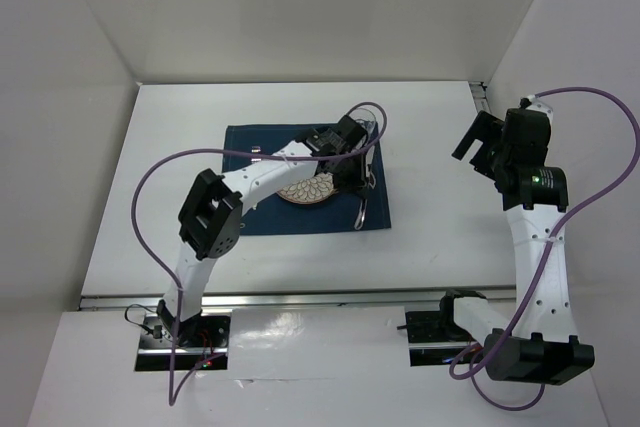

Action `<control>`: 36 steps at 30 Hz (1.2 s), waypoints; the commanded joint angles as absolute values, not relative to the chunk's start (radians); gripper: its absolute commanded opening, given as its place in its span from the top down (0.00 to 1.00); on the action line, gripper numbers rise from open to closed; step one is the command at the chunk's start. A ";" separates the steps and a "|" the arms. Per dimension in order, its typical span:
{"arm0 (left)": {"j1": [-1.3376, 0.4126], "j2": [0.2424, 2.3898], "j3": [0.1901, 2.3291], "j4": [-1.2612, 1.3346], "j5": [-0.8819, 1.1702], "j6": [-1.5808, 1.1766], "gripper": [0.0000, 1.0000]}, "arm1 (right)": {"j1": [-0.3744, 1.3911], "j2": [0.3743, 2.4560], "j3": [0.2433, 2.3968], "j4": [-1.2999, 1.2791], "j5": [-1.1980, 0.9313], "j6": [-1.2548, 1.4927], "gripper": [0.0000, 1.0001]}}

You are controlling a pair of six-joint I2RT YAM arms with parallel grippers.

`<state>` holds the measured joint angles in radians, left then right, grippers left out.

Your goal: Set the dinner table for one person

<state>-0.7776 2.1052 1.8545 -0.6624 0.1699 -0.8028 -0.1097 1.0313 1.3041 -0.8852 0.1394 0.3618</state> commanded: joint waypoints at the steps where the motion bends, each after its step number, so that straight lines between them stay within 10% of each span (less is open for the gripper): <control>1: -0.781 2.128 1.859 -0.581 0.103 -0.979 1.00 | -0.114 1.009 1.339 -0.873 0.147 0.367 0.00; 36: -0.693 2.485 2.247 -0.673 0.098 -0.942 1.00 | -0.114 1.028 1.312 -0.882 0.129 0.357 0.00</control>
